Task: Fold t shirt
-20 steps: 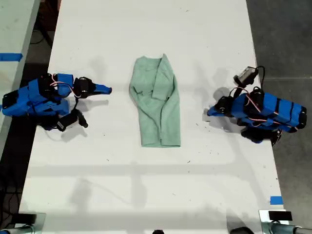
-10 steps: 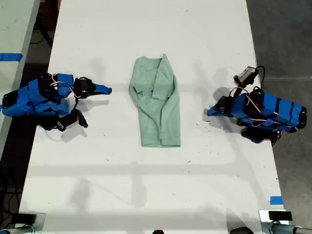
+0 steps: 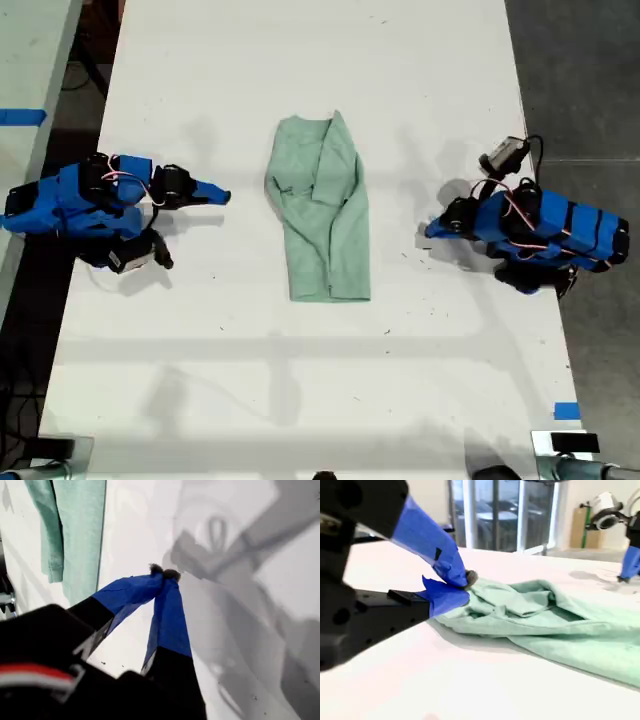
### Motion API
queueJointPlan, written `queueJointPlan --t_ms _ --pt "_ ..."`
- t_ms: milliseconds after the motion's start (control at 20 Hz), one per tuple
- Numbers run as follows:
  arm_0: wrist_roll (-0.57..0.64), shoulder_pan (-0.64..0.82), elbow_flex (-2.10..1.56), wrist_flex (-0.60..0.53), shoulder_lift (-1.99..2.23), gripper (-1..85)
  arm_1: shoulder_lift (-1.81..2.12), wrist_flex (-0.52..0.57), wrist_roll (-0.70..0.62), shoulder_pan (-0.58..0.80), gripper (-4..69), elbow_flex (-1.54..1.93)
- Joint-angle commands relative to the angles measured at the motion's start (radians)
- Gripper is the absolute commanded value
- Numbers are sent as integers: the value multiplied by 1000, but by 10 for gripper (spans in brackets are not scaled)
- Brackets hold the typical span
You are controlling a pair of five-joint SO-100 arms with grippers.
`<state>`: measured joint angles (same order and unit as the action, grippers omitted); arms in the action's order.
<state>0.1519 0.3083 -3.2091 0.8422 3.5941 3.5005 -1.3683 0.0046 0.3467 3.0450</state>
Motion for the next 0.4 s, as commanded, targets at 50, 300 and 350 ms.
queueJointPlan --t_ms 50,300,350 --pt "-35 -26 51 55 9 17 12 -11 3 -3 -4 37" --pt "-376 95 12 213 12 80 12 -11 5 -2 -4 37" --pt "-272 156 6 232 11 90 12 -11 3 2 -4 37"
